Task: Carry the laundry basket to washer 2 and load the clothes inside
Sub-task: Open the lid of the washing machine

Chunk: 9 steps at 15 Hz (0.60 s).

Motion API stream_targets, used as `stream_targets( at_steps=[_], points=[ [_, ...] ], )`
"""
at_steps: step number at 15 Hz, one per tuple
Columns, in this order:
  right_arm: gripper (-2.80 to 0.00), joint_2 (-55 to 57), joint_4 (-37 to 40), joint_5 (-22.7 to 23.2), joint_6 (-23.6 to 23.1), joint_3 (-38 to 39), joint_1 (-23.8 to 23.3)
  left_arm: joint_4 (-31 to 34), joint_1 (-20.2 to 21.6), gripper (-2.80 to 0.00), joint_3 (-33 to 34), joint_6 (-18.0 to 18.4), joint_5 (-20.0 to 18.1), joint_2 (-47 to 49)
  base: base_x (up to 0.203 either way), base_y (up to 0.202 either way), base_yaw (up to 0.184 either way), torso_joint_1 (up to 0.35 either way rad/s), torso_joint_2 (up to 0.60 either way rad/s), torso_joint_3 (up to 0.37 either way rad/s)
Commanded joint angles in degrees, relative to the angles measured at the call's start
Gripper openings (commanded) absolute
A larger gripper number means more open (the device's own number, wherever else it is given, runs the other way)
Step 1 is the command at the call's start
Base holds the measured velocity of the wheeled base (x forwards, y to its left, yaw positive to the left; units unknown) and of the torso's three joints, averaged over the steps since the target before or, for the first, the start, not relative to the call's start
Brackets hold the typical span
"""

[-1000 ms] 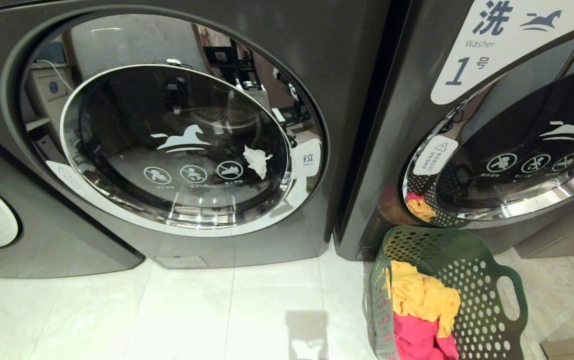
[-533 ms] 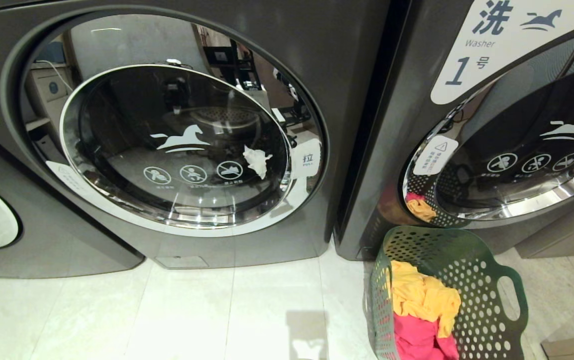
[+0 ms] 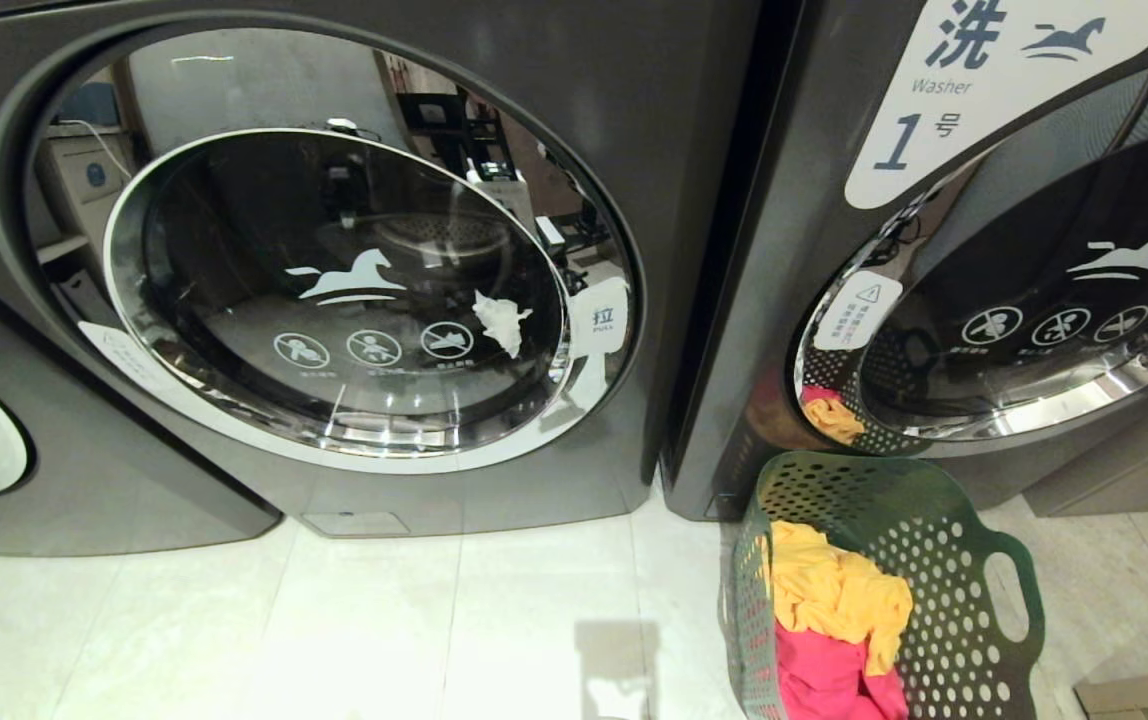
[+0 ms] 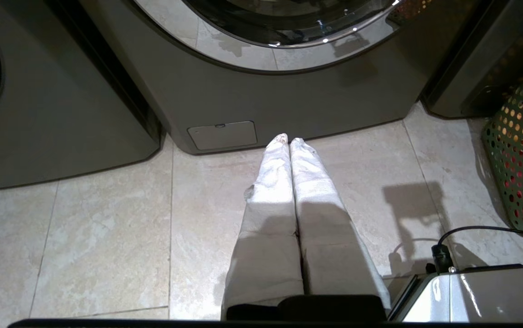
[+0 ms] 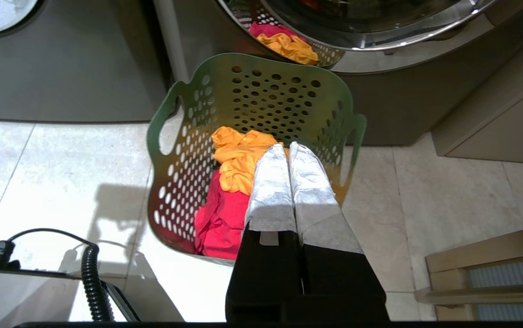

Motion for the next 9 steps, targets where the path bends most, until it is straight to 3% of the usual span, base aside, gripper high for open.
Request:
stream_targets(
  at_steps=[1, 9],
  points=[
    [-2.80, 0.1, 0.0, 0.0, -0.1, 0.0, 0.0, 0.0, 0.0, -2.80, 0.0, 0.1, -0.1, 0.1, -0.001, -0.149, 0.000, 0.002, -0.01, -0.001],
    [-2.80, 0.1, -0.1, 0.1, -0.2, 0.0, 0.1, 0.0, 0.0, -2.80, 0.0, 0.0, 0.1, 0.1, 0.000, -0.192, 0.002, 0.003, 0.00, 0.002]
  ],
)
